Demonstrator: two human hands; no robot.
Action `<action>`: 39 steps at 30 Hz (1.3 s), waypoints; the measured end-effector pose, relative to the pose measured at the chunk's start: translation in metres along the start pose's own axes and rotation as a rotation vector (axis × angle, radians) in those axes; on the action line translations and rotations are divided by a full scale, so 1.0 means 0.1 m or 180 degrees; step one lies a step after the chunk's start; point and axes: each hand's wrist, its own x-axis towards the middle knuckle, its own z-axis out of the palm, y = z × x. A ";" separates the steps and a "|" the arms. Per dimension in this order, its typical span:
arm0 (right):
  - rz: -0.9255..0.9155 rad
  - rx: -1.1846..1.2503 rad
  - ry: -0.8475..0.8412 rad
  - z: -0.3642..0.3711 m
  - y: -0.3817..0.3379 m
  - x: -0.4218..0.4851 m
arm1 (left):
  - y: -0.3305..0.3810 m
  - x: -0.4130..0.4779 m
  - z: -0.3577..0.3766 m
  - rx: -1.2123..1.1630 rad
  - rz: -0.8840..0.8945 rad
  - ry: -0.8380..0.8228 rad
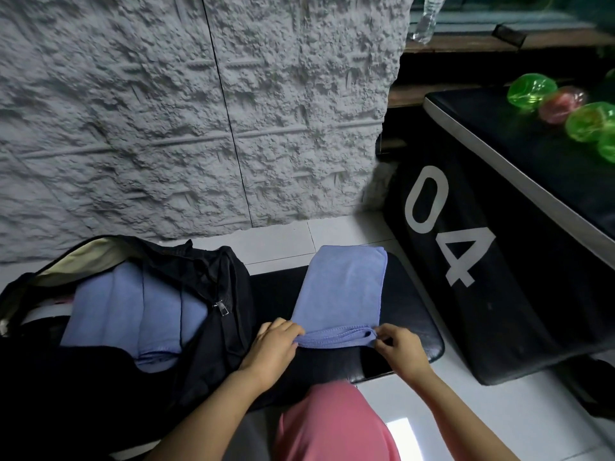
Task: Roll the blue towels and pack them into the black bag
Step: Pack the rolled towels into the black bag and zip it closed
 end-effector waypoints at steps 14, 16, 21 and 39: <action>0.0283 0.0273 0.0230 0.07 -0.01 -0.15 | 0.07 0.31 -0.03 -0.0953 -0.0747 -0.0283; 0.0433 0.0212 0.0459 0.14 0.00 -0.15 | 0.07 0.32 -0.02 -0.0845 -0.0687 0.0059; -0.0890 -0.1081 0.0909 0.20 -0.02 -0.24 | 0.03 0.29 0.03 0.0241 0.0082 0.0264; 0.0267 0.0578 0.0754 0.18 0.11 -0.17 | 0.18 0.24 -0.02 0.0142 -0.0540 -0.0345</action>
